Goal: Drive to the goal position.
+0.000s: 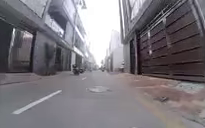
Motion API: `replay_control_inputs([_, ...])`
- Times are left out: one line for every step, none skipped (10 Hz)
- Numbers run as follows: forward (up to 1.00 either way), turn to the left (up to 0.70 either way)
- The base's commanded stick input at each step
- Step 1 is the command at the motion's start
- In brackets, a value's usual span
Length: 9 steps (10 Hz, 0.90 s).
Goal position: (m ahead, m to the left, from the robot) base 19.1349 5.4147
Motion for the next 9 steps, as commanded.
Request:
replay_control_inputs([1.0,0.0])
replay_control_inputs([1.0,0.0])
replay_control_inputs([1.0,0.0])
replay_control_inputs([1.0,0.0])
replay_control_inputs([1.0,0.0])
replay_control_inputs([1.0,0.0])
replay_control_inputs([1.0,0.0])
replay_control_inputs([1.0,0.0])
replay_control_inputs([1.0,0.0])
